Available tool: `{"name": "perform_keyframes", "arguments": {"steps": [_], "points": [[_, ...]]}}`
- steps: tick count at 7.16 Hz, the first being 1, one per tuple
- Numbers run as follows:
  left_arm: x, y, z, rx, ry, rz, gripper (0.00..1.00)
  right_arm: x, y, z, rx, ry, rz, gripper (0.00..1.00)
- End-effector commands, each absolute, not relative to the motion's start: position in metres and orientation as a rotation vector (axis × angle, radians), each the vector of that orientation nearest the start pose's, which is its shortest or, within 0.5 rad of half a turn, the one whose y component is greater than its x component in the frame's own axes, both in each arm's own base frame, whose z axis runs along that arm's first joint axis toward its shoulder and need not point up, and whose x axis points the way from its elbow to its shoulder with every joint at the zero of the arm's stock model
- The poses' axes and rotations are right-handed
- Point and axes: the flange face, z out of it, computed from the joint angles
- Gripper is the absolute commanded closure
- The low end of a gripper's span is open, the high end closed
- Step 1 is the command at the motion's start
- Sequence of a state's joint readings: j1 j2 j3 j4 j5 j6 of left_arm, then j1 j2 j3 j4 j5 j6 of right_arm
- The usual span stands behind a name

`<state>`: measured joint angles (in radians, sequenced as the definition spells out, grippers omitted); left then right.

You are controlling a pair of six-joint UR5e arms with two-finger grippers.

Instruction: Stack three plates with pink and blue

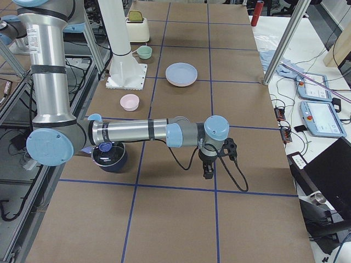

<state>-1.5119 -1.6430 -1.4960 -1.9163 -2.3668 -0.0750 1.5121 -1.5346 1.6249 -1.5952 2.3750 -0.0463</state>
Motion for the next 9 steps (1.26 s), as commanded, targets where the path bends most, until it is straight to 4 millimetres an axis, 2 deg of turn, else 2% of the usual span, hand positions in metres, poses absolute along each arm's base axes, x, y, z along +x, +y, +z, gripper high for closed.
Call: {"name": "perform_keyframes", "arguments": {"steps": [1, 4, 6, 7, 8, 9], "points": [[-0.038, -0.538, 0.612, 0.28, 0.802, 0.123, 0.0, 0.042, -0.507, 0.62, 0.051, -0.807, -0.098, 0.0], [-0.038, -0.541, 0.607, 0.297, 0.799, 0.139, 0.0, 0.042, -0.505, 0.624, 0.044, -0.81, -0.089, 0.0], [-0.038, -0.541, 0.605, 0.298, 0.802, 0.133, 0.0, 0.043, -0.489, 0.642, 0.021, -0.796, -0.087, 0.0], [-0.039, -0.54, 0.589, 0.33, 0.798, 0.145, 0.0, 0.043, -0.488, 0.646, 0.005, -0.792, -0.077, 0.0], [-0.04, -0.54, 0.584, 0.34, 0.793, 0.148, 0.0, 0.042, -0.487, 0.659, -0.017, -0.81, -0.069, 0.0], [-0.042, -0.541, 0.58, 0.351, 0.794, 0.148, 0.0, 0.041, -0.487, 0.657, -0.01, -0.821, -0.073, 0.0]]}}
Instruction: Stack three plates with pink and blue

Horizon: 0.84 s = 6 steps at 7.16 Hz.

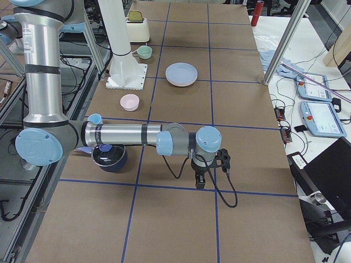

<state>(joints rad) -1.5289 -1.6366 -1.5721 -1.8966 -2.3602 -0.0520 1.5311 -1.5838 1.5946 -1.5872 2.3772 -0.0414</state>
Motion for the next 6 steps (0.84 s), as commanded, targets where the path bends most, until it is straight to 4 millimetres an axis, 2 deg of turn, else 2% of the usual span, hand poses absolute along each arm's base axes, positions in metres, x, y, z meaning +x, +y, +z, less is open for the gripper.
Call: {"name": "perform_keyframes", "arguments": {"steps": [1, 2, 3, 4, 6], "points": [[-0.059, -0.54, 0.58, 0.366, 0.787, 0.121, 0.0, 0.041, -0.488, 0.655, -0.008, -0.833, -0.072, 0.0], [-0.07, -0.54, 0.579, 0.388, 0.781, 0.111, 0.0, 0.041, -0.487, 0.656, -0.009, -0.839, -0.073, 0.0], [-0.072, -0.541, 0.576, 0.424, 0.777, 0.122, 0.0, 0.041, -0.487, 0.649, 0.003, -0.88, -0.072, 0.0], [-0.083, -0.539, 0.578, 0.443, 0.771, 0.106, 0.0, 0.04, -0.488, 0.645, 0.008, -0.913, -0.072, 0.0], [-0.087, -0.546, 0.584, 0.434, 0.773, 0.095, 0.0, 0.049, -0.488, 0.639, 0.023, -0.948, -0.051, 0.0]]}}
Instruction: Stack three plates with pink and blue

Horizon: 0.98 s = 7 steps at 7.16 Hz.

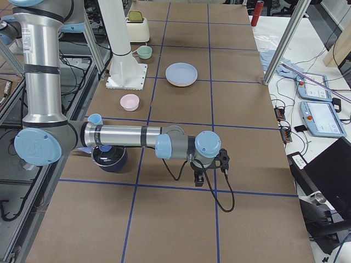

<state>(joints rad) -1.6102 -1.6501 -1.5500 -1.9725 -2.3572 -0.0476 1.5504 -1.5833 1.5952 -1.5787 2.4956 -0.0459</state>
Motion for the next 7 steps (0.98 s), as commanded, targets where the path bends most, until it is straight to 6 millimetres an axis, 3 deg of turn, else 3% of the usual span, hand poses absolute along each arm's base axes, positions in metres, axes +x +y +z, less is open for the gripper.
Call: {"name": "perform_keyframes", "arguments": {"steps": [1, 3, 4, 5, 7], "points": [[-0.089, -0.556, 0.577, 0.447, 0.77, 0.095, 0.0, 0.052, -0.485, 0.641, 0.021, -0.949, -0.044, 0.0], [-0.091, -0.562, 0.581, 0.428, 0.772, 0.079, 0.0, 0.053, -0.489, 0.638, 0.022, -0.928, -0.034, 0.0], [-0.09, -0.558, 0.589, 0.417, 0.772, 0.082, 0.0, 0.056, -0.498, 0.634, 0.037, -0.874, -0.041, 0.0], [-0.089, -0.548, 0.608, 0.388, 0.774, 0.068, 0.0, 0.062, -0.522, 0.622, 0.043, -0.777, -0.008, 0.0], [-0.088, -0.539, 0.61, 0.385, 0.78, 0.071, 0.0, 0.06, -0.516, 0.619, 0.022, -0.801, 0.023, 0.0]]}}
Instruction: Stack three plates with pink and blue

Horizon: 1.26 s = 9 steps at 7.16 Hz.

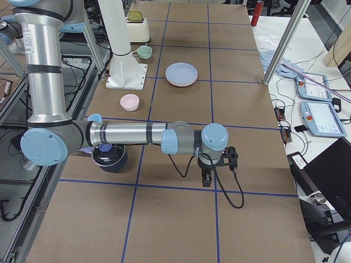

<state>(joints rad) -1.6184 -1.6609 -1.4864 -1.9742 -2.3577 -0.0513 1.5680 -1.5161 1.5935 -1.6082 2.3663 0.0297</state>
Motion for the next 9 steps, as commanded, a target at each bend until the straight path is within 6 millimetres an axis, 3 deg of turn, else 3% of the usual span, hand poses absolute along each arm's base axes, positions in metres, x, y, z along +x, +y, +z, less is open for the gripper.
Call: {"name": "perform_keyframes", "arguments": {"steps": [1, 3, 5, 6, 9], "points": [[-0.085, -0.535, 0.622, 0.368, 0.782, 0.073, 0.0, 0.058, -0.515, 0.616, 0.02, -0.841, 0.021, 0.0], [-0.085, -0.529, 0.627, 0.355, 0.786, 0.061, 0.0, 0.057, -0.515, 0.613, 0.031, -0.844, 0.01, 0.0], [-0.085, -0.542, 0.594, 0.401, 0.787, 0.082, 0.0, 0.057, -0.509, 0.612, 0.038, -0.841, 0.002, 0.0], [-0.085, -0.542, 0.582, 0.416, 0.787, 0.087, 0.0, 0.057, -0.5, 0.627, 0.009, -0.839, 0.015, 0.0], [-0.083, -0.532, 0.573, 0.412, 0.808, 0.095, 0.0, 0.058, -0.496, 0.625, 0.035, -0.827, -0.001, 0.0]]}}
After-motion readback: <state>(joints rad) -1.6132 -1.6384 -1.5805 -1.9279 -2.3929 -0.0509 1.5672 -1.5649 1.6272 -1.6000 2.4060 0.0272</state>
